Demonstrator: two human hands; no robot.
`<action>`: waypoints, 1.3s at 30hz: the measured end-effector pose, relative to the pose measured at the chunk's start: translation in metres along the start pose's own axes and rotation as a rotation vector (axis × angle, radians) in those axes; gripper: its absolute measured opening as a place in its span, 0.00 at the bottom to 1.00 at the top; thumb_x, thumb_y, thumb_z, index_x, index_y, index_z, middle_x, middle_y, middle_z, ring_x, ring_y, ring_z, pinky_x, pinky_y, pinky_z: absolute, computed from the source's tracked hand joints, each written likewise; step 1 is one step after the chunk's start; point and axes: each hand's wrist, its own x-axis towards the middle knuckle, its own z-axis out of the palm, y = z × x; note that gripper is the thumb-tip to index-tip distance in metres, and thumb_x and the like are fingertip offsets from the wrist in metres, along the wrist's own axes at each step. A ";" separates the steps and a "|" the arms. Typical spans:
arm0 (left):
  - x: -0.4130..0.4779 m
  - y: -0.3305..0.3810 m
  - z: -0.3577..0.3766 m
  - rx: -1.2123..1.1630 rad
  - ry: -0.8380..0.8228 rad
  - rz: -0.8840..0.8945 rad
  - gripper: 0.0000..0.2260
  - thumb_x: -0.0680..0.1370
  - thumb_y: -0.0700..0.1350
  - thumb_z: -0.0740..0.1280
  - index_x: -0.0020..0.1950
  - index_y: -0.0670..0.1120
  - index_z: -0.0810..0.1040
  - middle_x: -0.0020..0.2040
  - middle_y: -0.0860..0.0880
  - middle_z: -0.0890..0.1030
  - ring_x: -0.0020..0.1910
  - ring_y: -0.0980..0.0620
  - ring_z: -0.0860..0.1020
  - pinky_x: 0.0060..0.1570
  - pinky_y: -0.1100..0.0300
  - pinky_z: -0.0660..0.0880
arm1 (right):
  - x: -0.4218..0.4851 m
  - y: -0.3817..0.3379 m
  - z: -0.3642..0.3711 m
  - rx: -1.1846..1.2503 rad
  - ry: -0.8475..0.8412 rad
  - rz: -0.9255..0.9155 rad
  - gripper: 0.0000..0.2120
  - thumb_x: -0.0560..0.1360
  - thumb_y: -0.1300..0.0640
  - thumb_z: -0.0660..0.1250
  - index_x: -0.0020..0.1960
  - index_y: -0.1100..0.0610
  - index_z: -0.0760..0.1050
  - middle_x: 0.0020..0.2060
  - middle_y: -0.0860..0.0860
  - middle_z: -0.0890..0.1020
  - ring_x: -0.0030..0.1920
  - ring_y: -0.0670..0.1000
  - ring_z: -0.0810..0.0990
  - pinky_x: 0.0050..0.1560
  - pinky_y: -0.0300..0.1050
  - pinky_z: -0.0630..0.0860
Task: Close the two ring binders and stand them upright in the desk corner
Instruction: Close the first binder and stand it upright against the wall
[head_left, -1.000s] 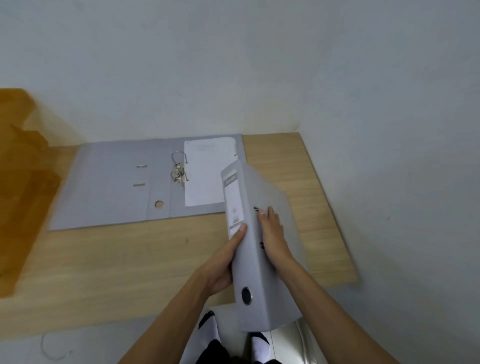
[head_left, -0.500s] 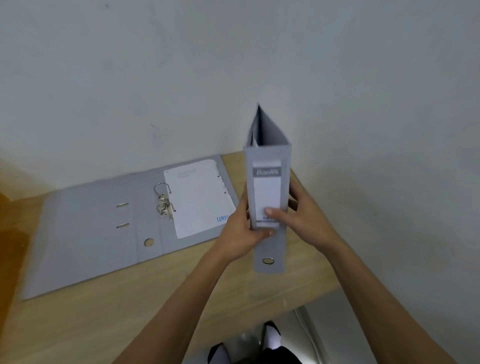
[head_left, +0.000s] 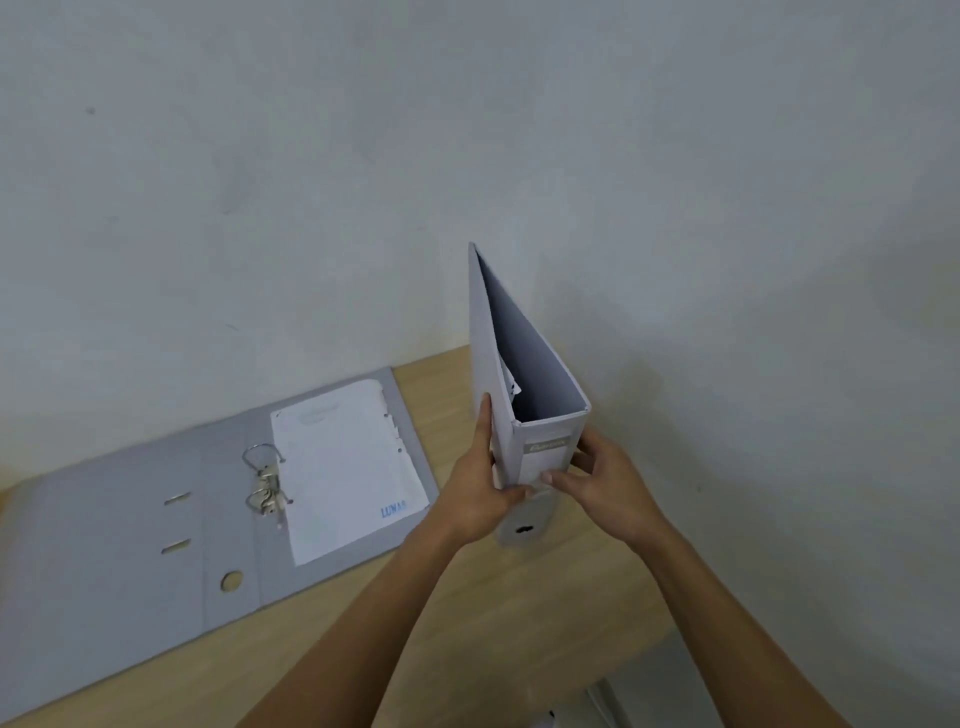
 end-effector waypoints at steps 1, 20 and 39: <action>0.009 0.002 0.002 0.015 0.000 -0.007 0.53 0.75 0.40 0.75 0.81 0.56 0.34 0.78 0.52 0.64 0.75 0.48 0.68 0.68 0.53 0.73 | 0.006 0.003 -0.004 -0.006 0.008 0.000 0.28 0.72 0.65 0.73 0.68 0.46 0.74 0.57 0.36 0.84 0.60 0.41 0.81 0.57 0.39 0.80; 0.171 0.030 0.016 0.145 0.062 -0.159 0.55 0.74 0.43 0.76 0.81 0.48 0.33 0.78 0.40 0.65 0.75 0.39 0.67 0.70 0.44 0.69 | 0.108 0.010 -0.015 0.105 0.434 0.119 0.14 0.79 0.58 0.66 0.63 0.58 0.70 0.59 0.54 0.79 0.59 0.53 0.80 0.59 0.47 0.79; 0.173 0.015 0.019 0.062 0.046 -0.124 0.52 0.75 0.40 0.75 0.82 0.49 0.37 0.82 0.47 0.55 0.79 0.47 0.59 0.71 0.51 0.68 | 0.112 0.025 -0.009 0.082 0.373 0.154 0.05 0.80 0.56 0.64 0.54 0.56 0.70 0.56 0.54 0.77 0.55 0.51 0.78 0.51 0.42 0.78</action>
